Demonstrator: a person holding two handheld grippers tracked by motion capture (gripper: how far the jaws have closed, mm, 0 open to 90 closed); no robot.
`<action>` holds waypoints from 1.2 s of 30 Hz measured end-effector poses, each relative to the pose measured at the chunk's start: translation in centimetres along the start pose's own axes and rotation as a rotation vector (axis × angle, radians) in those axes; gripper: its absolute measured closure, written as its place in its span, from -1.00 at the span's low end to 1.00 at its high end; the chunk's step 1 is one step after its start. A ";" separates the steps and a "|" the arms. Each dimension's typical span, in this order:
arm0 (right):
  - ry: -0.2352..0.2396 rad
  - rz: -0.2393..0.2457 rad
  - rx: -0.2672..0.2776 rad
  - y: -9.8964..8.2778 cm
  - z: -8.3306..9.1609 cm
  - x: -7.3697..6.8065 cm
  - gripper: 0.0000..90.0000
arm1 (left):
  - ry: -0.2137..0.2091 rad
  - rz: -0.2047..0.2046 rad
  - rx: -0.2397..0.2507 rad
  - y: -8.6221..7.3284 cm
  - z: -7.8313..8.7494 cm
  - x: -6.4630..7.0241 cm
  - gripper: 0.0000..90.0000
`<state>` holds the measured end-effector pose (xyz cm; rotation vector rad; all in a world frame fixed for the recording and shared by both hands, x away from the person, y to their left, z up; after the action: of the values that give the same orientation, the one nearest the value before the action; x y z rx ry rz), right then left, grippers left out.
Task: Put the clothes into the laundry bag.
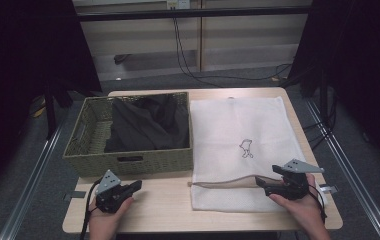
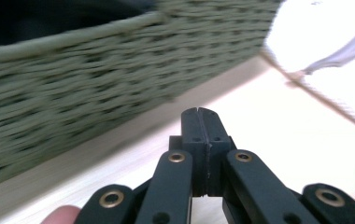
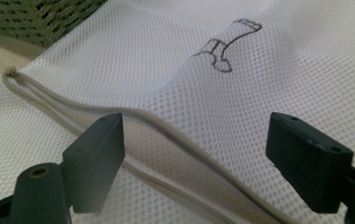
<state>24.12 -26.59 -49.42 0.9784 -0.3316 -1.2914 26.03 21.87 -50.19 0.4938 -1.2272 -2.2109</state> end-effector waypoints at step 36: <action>-0.154 0.021 -0.109 -0.4 -3.9 -0.8 0.16 | -0.303 -0.158 -0.060 6.1 -10.4 11.2 1.00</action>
<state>26.37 -24.22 -51.80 0.7837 -0.3856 -1.3547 24.98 5.44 -50.83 0.2437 -1.3063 -2.5191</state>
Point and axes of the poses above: each handheld gripper's, and its own axes: z roughly backward along the jaws, y roughly out of its top, x roughly to its right, the point moved 2 cm from there along -z, roughly forward along the jaws, and after that the axes turned 14 degrees about -z, right-handed, at the moved point
